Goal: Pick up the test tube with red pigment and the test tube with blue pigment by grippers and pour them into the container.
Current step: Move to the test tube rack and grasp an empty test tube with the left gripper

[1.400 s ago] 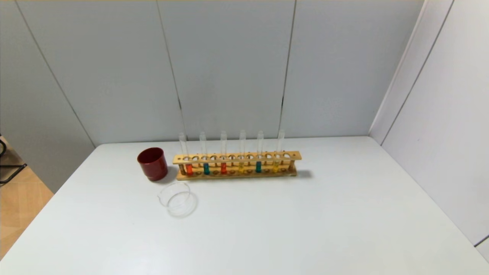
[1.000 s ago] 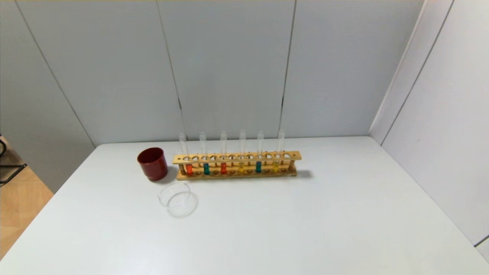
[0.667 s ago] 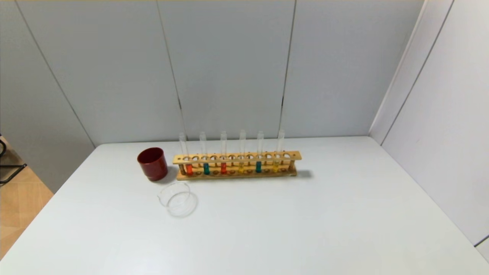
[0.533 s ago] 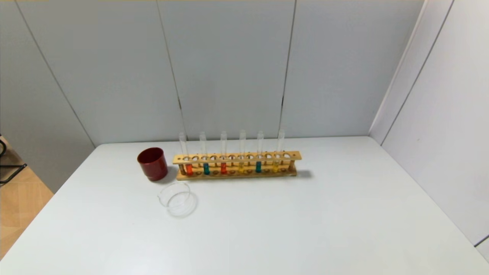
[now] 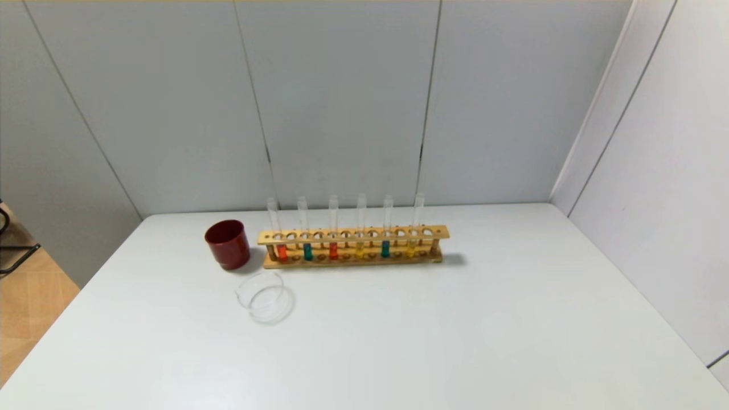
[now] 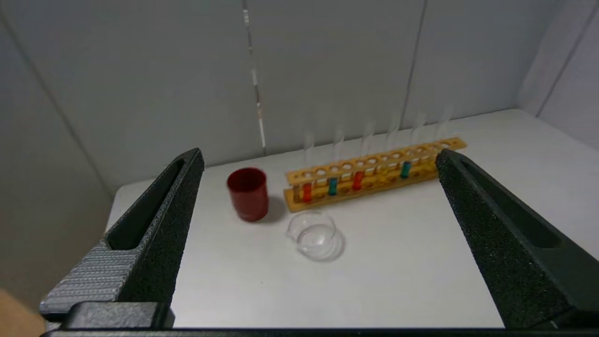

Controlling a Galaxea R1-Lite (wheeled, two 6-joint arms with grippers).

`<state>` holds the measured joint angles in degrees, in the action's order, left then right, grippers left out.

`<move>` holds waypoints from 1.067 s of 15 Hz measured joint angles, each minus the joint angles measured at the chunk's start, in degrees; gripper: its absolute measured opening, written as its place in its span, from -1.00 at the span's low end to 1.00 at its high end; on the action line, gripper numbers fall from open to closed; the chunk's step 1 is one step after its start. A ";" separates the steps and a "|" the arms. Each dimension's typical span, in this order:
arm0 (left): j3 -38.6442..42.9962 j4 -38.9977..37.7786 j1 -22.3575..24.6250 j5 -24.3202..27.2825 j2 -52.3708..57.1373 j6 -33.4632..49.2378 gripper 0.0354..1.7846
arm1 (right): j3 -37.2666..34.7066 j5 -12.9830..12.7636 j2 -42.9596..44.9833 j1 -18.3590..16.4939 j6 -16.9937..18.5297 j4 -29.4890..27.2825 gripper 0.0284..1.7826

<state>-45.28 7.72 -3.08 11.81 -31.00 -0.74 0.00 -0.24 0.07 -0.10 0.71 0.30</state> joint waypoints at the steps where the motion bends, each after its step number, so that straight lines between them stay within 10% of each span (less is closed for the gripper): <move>1: -2.74 -2.12 -0.83 2.74 -5.16 -0.02 0.96 | 0.00 -0.02 0.00 0.00 0.00 0.00 0.96; 11: -6.60 -27.03 3.71 27.40 -47.08 0.63 0.96 | 0.00 -0.02 0.00 0.00 -0.02 0.02 0.96; 16: -6.44 -32.85 7.05 29.42 -59.71 0.34 0.96 | 0.00 -0.05 0.00 0.00 -0.02 0.00 0.96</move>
<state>-51.71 -25.14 3.96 41.23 -90.71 -0.40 0.00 -0.29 0.07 -0.10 0.68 0.30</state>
